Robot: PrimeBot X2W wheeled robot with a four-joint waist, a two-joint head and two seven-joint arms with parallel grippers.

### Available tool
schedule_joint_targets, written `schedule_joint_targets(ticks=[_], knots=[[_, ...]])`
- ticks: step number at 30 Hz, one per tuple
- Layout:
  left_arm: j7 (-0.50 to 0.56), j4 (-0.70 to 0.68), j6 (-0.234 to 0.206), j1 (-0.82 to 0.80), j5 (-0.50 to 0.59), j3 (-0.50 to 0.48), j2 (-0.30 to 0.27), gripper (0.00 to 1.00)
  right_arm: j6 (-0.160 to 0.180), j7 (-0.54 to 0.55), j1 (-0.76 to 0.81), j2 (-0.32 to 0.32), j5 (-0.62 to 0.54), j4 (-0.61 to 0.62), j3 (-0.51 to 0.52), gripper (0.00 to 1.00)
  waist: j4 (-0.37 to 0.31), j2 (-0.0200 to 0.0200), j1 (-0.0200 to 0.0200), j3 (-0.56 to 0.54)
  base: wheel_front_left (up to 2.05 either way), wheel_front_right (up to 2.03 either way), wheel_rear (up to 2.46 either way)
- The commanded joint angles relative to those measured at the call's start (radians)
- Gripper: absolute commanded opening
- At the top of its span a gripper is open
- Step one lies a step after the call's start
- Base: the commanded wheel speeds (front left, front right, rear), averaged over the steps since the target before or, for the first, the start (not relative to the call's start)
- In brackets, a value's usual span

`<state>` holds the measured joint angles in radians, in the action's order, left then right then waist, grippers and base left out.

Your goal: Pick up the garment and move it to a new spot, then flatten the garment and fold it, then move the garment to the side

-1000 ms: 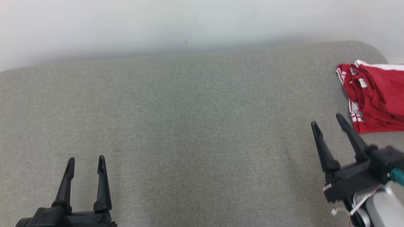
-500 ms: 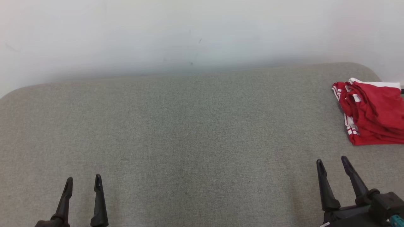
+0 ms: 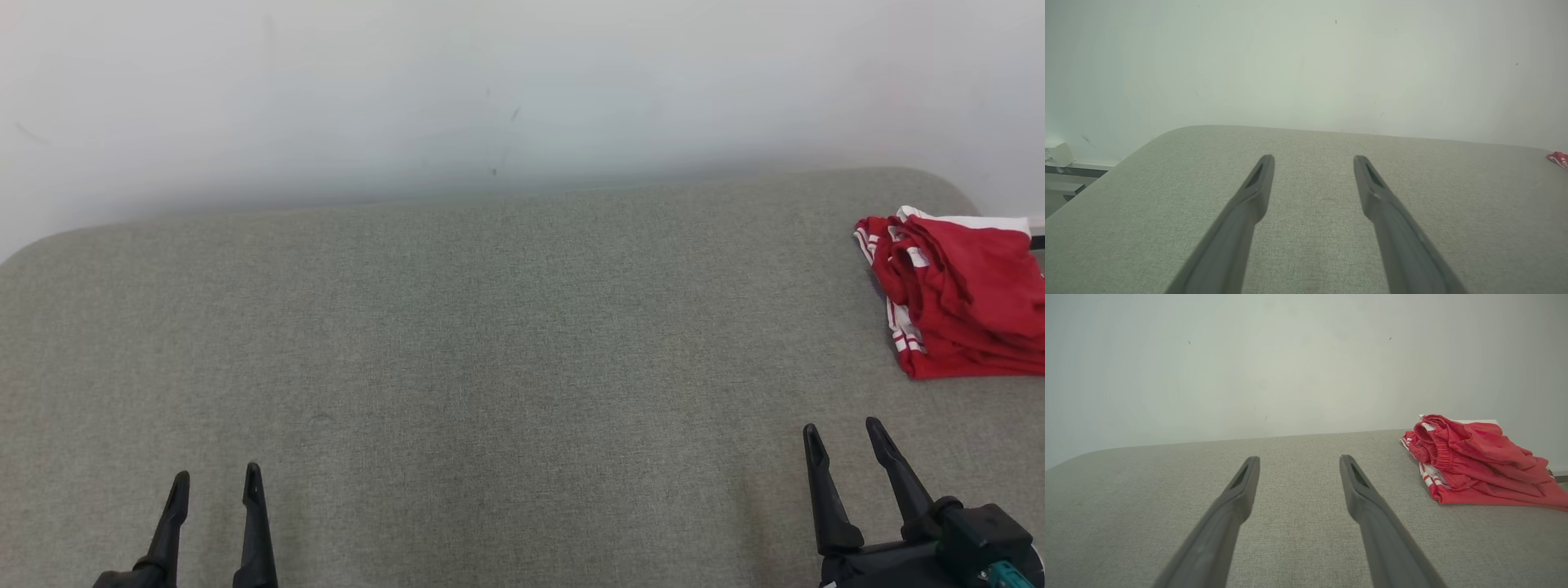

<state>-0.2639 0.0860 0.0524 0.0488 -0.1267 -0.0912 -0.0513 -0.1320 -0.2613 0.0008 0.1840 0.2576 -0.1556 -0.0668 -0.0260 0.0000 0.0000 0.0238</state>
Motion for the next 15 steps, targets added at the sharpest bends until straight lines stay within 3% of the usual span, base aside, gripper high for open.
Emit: schedule_joint_targets(ticks=[1, 9, 10, 15], knots=[[0.0, 0.003, -0.001, -0.009, -0.005, -0.005, 0.001, 1.0, 0.003, -0.004, 0.001, -0.004, -0.003, -0.002, 0.0, 1.0, 0.0, 0.0, 0.0, -0.002, 0.0, 0.0, 0.0], [0.0, 0.01, 0.005, -0.013, 0.002, 0.001, 0.001, 1.0, 0.003, -0.004, 0.001, -0.005, 0.004, -0.008, -0.008, 1.0, 0.0, 0.0, 0.0, -0.003, 0.0, 0.0, 0.0], [0.0, 0.009, 0.002, -0.002, 0.003, 0.001, 0.0, 0.0, 0.0, 0.0, 0.0, -0.003, 0.001, -0.007, -0.009, 0.0, 0.0, -0.0001, 0.0, -0.003, 0.0, 0.0, 0.0], [0.005, 0.055, 0.002, 0.009, -0.006, 0.001, 0.007, 0.0, 0.0, 0.008, 0.019, -0.013, 0.011, -0.045, -0.014, 0.0, 0.0, 0.0, 0.0, -0.003, 0.0, 0.0, 0.0]])
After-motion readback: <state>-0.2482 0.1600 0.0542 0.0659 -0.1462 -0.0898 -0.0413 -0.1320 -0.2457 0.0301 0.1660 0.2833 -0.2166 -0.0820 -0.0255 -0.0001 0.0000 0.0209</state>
